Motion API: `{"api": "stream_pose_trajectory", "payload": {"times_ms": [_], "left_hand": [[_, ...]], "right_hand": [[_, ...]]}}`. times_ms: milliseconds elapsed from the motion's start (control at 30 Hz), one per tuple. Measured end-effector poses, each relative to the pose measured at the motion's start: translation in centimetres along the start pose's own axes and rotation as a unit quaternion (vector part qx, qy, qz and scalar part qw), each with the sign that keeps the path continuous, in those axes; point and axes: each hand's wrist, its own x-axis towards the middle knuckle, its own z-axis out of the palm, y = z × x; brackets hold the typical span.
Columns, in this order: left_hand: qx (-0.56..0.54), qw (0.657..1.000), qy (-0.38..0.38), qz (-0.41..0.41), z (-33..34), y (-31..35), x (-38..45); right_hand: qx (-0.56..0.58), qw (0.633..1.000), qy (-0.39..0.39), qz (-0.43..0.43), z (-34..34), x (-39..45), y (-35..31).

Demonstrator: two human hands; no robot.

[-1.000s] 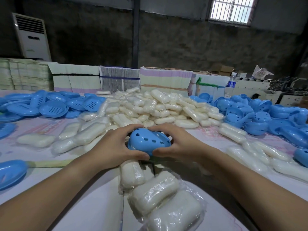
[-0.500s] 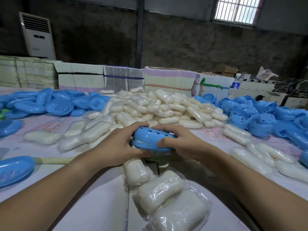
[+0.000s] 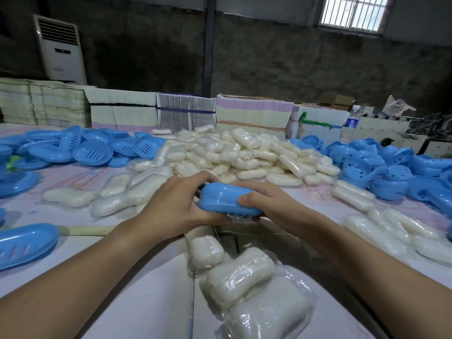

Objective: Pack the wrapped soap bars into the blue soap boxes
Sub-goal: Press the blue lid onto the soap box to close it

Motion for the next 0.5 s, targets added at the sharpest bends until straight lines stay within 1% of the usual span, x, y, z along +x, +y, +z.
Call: {"api": "stream_pose_trajectory", "payload": {"times_ms": [33,100,167,200,267,300,367,500], "left_hand": [[-0.046,0.999,0.004,-0.024,0.2,0.2,0.0],[-0.105,0.992,0.025,-0.062,0.5,0.6,0.1],[-0.184,0.978,0.044,-0.088,0.7,1.1,0.1],[-0.256,0.959,0.052,-0.107,0.8,1.5,0.2],[-0.408,0.899,0.059,-0.150,1.0,2.1,0.3],[-0.461,0.869,0.064,-0.167,1.1,2.3,0.4],[-0.525,0.827,0.065,-0.189,1.2,2.6,0.4],[-0.603,0.768,0.044,-0.213,1.2,2.7,0.3]], "right_hand": [[0.014,1.000,0.016,0.001,0.0,0.0,-0.1],[0.031,0.998,0.058,0.005,0.0,0.2,-0.2],[0.037,0.996,0.080,-0.004,0.1,0.4,-0.3],[0.038,0.996,0.086,-0.011,0.1,0.4,-0.3],[0.037,0.993,0.109,-0.022,0.3,0.5,-0.4],[0.034,0.991,0.124,-0.024,0.4,0.5,-0.3],[0.022,0.989,0.141,-0.025,0.5,0.6,-0.2],[-0.010,0.993,0.115,-0.021,0.7,0.6,-0.4]]}}
